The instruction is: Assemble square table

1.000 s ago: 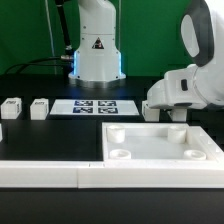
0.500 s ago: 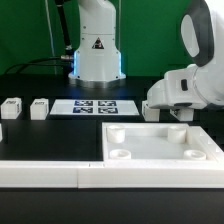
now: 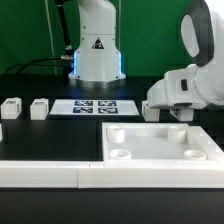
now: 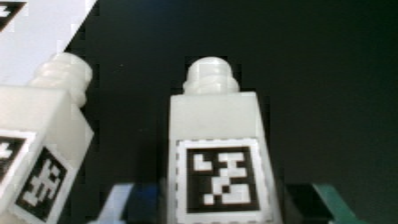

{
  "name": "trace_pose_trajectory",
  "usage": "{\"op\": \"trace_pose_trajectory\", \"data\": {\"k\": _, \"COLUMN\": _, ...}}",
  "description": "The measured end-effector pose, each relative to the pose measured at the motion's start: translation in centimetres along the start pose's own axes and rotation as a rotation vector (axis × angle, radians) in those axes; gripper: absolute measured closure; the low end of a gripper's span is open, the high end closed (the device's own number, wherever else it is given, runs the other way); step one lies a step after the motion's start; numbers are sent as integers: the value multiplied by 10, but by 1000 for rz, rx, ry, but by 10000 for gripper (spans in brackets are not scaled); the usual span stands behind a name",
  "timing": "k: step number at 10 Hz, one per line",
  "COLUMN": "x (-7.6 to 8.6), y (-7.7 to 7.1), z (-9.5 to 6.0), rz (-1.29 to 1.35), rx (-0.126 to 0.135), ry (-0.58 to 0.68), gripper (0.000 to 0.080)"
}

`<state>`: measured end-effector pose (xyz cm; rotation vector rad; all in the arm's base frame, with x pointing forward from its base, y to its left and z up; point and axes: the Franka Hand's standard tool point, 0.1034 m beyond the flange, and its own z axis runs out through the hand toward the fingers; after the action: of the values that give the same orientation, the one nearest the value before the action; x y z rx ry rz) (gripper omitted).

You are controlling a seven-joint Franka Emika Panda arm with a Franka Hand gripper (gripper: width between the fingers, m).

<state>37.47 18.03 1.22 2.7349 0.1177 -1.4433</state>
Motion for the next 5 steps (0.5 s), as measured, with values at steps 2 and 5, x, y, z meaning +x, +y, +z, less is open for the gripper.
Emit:
{"op": "trace_pose_trajectory", "data": {"k": 2, "x": -7, "y": 9, "z": -19, "rz": -33, "rx": 2, "ry": -9, "gripper": 509}}
{"op": "trace_pose_trajectory", "data": {"k": 5, "x": -40, "y": 40, "z": -83, "rz": -93, "rx": 29, "ry": 48, "gripper": 509}}
